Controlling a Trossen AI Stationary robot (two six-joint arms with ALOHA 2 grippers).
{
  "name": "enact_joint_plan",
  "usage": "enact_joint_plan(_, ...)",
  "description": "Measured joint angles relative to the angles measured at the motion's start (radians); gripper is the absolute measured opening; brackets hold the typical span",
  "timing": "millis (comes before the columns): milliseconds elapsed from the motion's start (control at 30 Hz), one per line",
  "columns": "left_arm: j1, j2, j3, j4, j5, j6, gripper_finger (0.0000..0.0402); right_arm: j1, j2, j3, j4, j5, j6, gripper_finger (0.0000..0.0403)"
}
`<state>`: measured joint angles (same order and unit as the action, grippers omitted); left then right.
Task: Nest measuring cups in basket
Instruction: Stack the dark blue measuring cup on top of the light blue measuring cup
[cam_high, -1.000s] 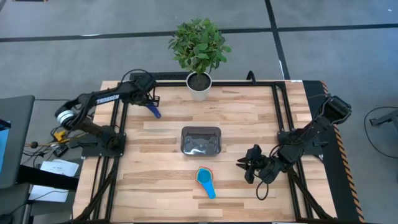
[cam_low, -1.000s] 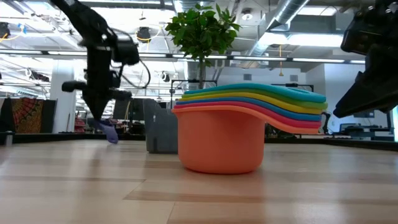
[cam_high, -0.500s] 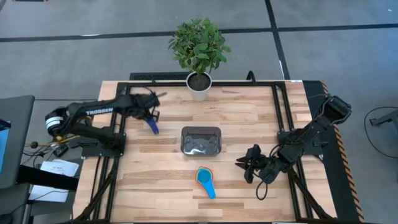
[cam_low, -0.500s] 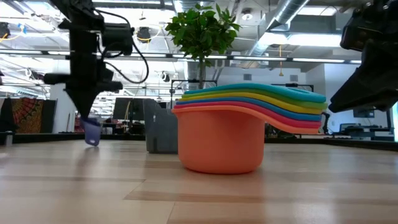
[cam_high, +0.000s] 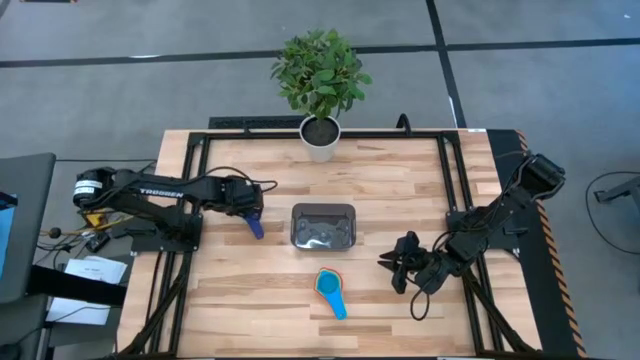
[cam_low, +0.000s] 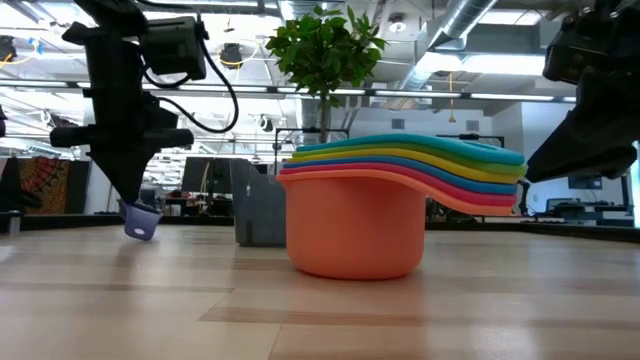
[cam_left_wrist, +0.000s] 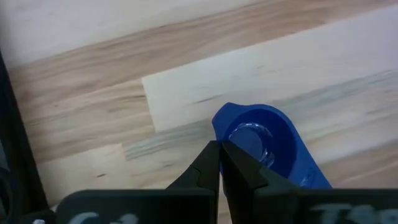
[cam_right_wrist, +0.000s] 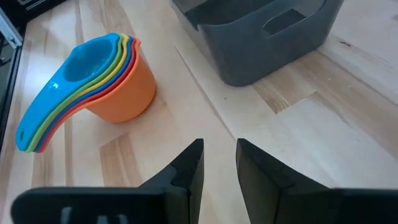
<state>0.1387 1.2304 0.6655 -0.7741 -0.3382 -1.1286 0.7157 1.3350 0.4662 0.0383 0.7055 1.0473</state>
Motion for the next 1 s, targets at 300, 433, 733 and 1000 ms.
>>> enact_joint_plan(300, -0.043, 0.0, 0.0, 0.01, -0.01, -0.037, 0.0028, 0.01, 0.0, 0.0, 0.009, -0.002, 0.0, 0.0118)
enact_joint_plan(433, -0.064, 0.0, 0.0, 0.01, -0.016, -0.039, 0.0055, 0.026, 0.0, 0.0, 0.023, -0.002, 0.0, 0.0118)
enact_joint_plan(733, -0.087, 0.0, 0.0, -0.001, -0.027, -0.077, 0.0096, 0.044, 0.0, 0.0, 0.03, -0.002, 0.011, 0.0118)
enact_joint_plan(1000, -0.111, 0.0, -0.001, -0.057, -0.052, -0.15, 0.0101, 0.044, 0.0, 0.0, 0.03, -0.002, 0.019, 0.0118)
